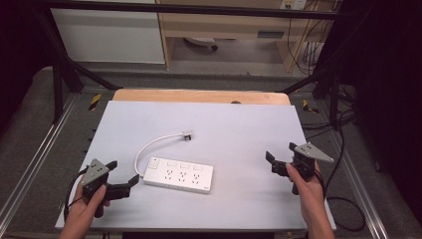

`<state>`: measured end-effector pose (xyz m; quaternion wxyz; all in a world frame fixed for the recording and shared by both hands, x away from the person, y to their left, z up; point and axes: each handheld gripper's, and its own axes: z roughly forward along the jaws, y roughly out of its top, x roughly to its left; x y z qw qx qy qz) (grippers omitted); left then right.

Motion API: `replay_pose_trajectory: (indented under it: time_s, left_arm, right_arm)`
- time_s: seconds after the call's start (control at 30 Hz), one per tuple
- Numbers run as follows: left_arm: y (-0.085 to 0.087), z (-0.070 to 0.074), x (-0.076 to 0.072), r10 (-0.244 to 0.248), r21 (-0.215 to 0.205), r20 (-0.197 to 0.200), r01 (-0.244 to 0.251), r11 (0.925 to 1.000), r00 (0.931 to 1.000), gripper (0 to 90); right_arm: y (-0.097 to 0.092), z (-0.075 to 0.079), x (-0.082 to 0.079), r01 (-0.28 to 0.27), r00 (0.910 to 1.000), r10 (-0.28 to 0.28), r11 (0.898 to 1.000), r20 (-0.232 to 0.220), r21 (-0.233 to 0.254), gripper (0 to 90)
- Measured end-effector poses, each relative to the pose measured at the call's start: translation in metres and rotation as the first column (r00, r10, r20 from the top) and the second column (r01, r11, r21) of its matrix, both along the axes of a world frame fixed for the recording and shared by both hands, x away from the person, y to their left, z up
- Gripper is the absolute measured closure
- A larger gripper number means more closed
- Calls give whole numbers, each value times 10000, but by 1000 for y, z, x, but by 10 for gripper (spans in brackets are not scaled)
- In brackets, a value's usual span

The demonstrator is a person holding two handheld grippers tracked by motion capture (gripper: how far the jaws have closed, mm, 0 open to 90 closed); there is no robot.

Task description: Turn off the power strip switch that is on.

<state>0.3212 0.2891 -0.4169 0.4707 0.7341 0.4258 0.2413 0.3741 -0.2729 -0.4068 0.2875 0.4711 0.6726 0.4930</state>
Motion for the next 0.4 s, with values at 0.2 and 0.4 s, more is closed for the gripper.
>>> replay_pose_trajectory:
  time_s: [0.2, 0.4]
  left_arm:
    - [1, 0, 0, 46, 24, 7, -46, 10000, 10000, 51]
    - [0, 0, 0, -3, 11, 21, 3, 10000, 10000, 51]
  right_arm:
    - [5, -14, 3, -208, 9990, 198, 9995, -400, -232, 37]
    - [9, -26, 6, -385, 9944, 327, 9977, -1004, -563, 39]
